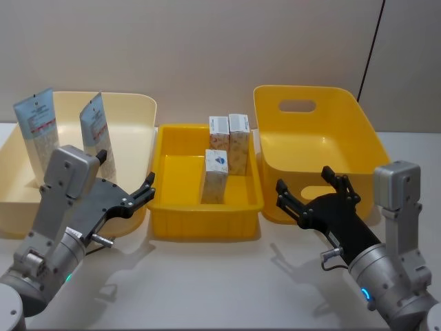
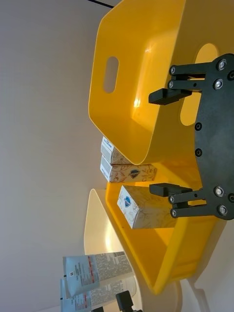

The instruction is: Bimanual collaborative sorting of washing and personal care products

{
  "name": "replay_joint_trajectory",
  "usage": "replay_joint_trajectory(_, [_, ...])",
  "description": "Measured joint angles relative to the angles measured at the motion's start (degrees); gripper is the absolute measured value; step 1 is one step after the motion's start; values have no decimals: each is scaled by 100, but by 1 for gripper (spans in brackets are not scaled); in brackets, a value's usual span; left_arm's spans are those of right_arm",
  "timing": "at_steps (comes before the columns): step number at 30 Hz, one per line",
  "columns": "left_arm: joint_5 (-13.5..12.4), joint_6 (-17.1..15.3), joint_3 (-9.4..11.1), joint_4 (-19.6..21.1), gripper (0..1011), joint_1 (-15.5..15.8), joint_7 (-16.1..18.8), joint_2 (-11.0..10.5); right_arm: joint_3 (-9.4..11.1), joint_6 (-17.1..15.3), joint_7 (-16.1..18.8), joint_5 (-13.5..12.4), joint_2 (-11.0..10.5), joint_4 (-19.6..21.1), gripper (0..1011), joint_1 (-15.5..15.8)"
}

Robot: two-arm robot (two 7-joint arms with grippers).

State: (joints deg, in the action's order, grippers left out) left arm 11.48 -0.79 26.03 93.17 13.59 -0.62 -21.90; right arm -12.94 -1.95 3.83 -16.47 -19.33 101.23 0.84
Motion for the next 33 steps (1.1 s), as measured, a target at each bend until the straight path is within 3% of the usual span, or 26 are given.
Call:
replay_joint_trajectory(8, [0, 0, 0, 0, 1003, 0, 0, 0, -9, -18, 11, 0, 17, -2, 1001, -9])
replay_joint_trajectory(15, [0, 0, 0, 0, 1003, 0, 0, 0, -43, -221, 101, -84, 52, 149, 1001, -5])
replay_joint_trajectory(25, [0, 0, 0, 0, 1003, 0, 0, 0, -76, -981, 204, -362, 75, 789, 1001, 91])
replay_joint_trajectory(33, [0, 0, 0, 0, 1003, 0, 0, 0, -202, -1557, 90, -399, 207, 1028, 1001, 1])
